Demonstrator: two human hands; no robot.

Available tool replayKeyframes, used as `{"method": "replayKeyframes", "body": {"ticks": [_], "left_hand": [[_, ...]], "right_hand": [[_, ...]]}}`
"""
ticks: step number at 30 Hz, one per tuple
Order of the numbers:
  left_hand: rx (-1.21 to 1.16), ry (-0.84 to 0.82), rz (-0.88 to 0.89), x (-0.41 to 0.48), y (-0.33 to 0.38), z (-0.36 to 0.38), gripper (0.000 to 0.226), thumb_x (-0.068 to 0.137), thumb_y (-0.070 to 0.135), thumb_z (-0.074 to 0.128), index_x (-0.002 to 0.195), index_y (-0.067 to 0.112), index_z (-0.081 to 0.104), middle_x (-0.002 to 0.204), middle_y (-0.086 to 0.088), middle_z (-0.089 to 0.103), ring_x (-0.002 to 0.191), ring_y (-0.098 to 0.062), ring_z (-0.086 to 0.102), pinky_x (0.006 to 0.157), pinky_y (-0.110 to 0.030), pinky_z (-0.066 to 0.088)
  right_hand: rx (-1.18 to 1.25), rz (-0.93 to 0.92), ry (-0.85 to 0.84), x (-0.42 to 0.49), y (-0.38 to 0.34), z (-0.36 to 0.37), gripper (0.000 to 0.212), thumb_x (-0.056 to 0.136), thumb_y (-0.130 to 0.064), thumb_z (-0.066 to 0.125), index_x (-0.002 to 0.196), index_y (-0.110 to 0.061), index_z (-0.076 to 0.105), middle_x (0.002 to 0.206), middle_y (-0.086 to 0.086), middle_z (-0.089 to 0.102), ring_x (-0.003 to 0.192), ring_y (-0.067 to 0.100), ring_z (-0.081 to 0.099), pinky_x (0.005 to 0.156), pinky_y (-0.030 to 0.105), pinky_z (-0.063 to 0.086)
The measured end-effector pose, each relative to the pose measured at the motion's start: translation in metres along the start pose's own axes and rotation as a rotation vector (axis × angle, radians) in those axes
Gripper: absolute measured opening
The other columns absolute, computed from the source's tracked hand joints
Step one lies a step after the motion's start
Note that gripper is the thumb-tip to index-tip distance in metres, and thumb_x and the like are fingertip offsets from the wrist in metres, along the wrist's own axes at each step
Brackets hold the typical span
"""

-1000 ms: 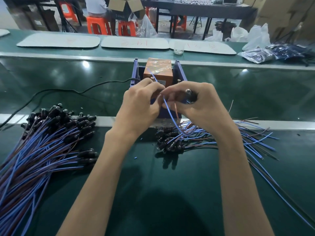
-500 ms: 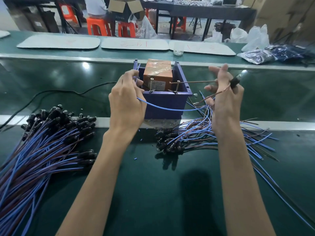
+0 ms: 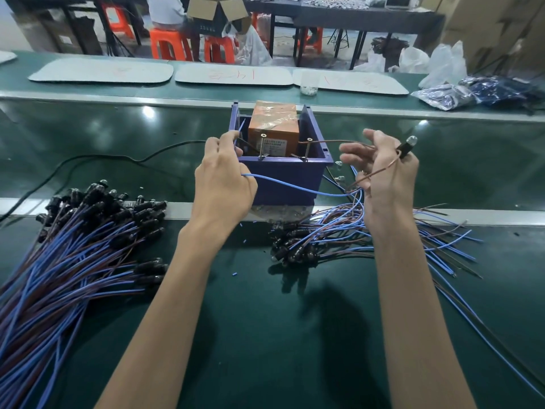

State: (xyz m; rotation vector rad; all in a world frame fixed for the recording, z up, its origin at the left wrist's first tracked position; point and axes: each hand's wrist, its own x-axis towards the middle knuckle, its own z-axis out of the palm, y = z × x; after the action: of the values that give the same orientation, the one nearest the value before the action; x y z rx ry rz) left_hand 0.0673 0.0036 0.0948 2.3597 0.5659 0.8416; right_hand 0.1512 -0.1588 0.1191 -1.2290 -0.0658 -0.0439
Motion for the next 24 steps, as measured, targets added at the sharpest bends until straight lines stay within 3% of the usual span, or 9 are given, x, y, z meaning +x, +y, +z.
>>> {"method": "replayKeyframes", "body": {"ticks": [2, 4, 8, 11, 16, 21, 24], "left_hand": [[0.014, 0.011, 0.0, 0.0, -0.001, 0.0, 0.051, 0.085, -0.003, 0.039, 0.134, 0.005, 0.048, 0.115, -0.013, 0.054, 0.087, -0.019, 0.047, 0.075, -0.014, 0.025], [0.016, 0.023, -0.016, 0.001, -0.002, -0.001, 0.045, 0.088, -0.001, 0.04, 0.131, 0.005, 0.051, 0.114, -0.014, 0.055, 0.091, -0.025, 0.052, 0.076, -0.018, 0.027], [0.03, 0.031, -0.019, 0.001, 0.0, 0.001, 0.035, 0.095, 0.006, 0.04, 0.126, 0.007, 0.057, 0.117, -0.016, 0.055, 0.101, -0.032, 0.056, 0.081, -0.024, 0.03], [0.034, 0.04, 0.01, 0.001, 0.0, 0.003, 0.031, 0.1, 0.013, 0.04, 0.123, 0.006, 0.059, 0.115, -0.016, 0.056, 0.098, -0.033, 0.056, 0.078, -0.025, 0.031], [0.024, 0.077, 0.027, 0.001, -0.003, 0.0, 0.032, 0.095, 0.003, 0.043, 0.12, 0.007, 0.061, 0.11, -0.013, 0.061, 0.095, -0.028, 0.059, 0.076, -0.023, 0.034], [-0.042, 0.148, 0.012, 0.003, -0.004, -0.006, 0.028, 0.096, 0.004, 0.043, 0.113, 0.007, 0.064, 0.105, -0.01, 0.067, 0.089, -0.029, 0.065, 0.086, -0.038, 0.048], [-0.113, 0.155, 0.008, 0.003, -0.004, -0.006, 0.027, 0.097, 0.006, 0.044, 0.111, 0.005, 0.066, 0.1, -0.009, 0.07, 0.084, -0.028, 0.068, 0.084, -0.042, 0.052]], "right_hand": [[0.017, 0.019, -0.027, -0.001, -0.001, 0.001, 0.02, 0.1, -0.012, 0.042, 0.088, -0.007, 0.057, 0.072, 0.008, 0.069, 0.052, 0.008, 0.065, 0.033, 0.013, 0.025], [0.015, -0.005, -0.06, -0.002, 0.002, 0.001, 0.021, 0.1, -0.009, 0.045, 0.084, -0.004, 0.059, 0.078, 0.011, 0.068, 0.055, 0.007, 0.066, 0.038, 0.01, 0.032], [-0.098, -0.071, -0.041, -0.002, 0.006, -0.001, 0.024, 0.092, -0.012, 0.063, 0.068, -0.013, 0.055, 0.058, -0.002, 0.061, 0.047, 0.002, 0.054, 0.044, 0.01, 0.036], [-0.071, 0.011, -0.064, -0.001, 0.005, -0.001, 0.024, 0.095, -0.01, 0.056, 0.072, -0.012, 0.05, 0.052, -0.003, 0.064, 0.044, 0.004, 0.057, 0.037, 0.011, 0.032], [-0.032, 0.062, -0.172, -0.001, 0.008, -0.002, 0.019, 0.101, -0.007, 0.042, 0.088, -0.004, 0.055, 0.08, 0.018, 0.068, 0.054, 0.012, 0.068, 0.037, 0.008, 0.034], [-0.038, -0.005, -0.13, 0.0, 0.014, -0.003, 0.016, 0.097, -0.005, 0.052, 0.085, -0.003, 0.062, 0.076, 0.009, 0.069, 0.059, 0.008, 0.069, 0.044, 0.007, 0.039], [-0.049, -0.007, -0.103, 0.003, 0.015, -0.005, 0.022, 0.097, 0.001, 0.046, 0.083, -0.005, 0.061, 0.075, 0.009, 0.067, 0.057, 0.006, 0.068, 0.042, 0.006, 0.036]]}}
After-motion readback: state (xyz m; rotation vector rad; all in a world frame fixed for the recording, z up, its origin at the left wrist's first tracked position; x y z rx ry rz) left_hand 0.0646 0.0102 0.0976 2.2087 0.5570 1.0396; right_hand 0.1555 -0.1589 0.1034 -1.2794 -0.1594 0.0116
